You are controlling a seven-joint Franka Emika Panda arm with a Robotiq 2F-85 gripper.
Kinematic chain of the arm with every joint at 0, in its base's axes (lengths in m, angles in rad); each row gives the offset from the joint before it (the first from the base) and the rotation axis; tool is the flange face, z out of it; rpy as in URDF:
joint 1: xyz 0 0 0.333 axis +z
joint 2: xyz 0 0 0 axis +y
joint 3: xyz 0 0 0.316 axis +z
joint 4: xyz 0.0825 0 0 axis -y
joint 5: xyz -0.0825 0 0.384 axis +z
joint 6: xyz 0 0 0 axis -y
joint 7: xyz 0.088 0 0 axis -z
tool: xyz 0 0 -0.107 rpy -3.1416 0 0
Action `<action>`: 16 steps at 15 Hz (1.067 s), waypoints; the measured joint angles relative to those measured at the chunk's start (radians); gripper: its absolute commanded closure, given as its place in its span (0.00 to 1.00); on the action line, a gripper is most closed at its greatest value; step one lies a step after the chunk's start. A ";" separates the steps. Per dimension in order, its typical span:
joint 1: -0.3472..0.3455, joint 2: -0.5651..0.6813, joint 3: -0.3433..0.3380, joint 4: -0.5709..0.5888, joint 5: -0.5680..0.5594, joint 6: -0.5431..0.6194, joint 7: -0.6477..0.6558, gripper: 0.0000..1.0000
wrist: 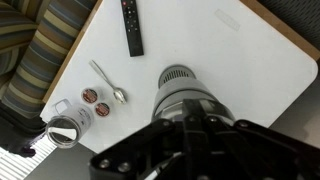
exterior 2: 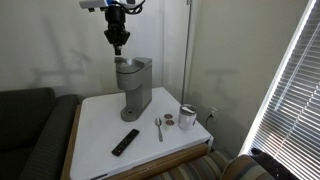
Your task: Press down on the object
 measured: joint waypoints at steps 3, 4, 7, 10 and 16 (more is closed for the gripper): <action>0.001 0.005 0.000 0.000 0.000 0.005 0.024 1.00; 0.001 0.007 0.000 0.000 0.000 0.011 0.036 1.00; 0.004 0.011 0.000 0.000 0.000 0.042 0.077 1.00; 0.006 0.014 0.000 0.000 0.000 0.054 0.105 1.00; 0.007 0.024 0.000 0.000 0.000 0.054 0.131 1.00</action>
